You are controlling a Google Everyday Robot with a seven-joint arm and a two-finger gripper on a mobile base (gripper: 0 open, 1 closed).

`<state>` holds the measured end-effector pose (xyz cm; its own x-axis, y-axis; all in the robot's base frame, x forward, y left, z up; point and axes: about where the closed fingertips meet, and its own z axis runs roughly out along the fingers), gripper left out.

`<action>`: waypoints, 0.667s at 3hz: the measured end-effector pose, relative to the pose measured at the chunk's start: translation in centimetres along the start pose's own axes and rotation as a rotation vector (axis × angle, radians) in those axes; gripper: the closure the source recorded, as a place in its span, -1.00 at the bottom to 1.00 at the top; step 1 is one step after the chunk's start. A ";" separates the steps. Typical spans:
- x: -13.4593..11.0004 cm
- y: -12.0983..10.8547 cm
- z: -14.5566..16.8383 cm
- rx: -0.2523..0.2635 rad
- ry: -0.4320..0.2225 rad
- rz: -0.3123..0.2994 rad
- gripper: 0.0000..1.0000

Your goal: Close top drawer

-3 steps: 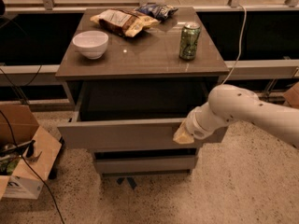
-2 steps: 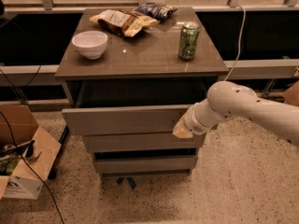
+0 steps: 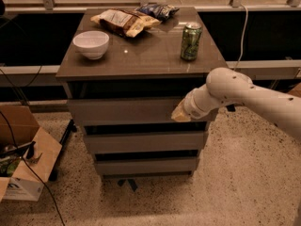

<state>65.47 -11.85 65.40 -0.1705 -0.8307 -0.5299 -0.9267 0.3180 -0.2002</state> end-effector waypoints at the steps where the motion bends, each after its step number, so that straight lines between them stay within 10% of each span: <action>1: 0.0 0.1 0.2 -0.004 0.000 -0.001 0.46; 2: -0.1 0.2 0.4 -0.008 0.000 -0.002 0.00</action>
Offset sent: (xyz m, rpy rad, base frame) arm -0.0003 0.0013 -0.0013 0.0003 0.0022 0.0023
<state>65.39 -11.54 65.07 -0.1691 -0.8312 -0.5297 -0.9295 0.3132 -0.1948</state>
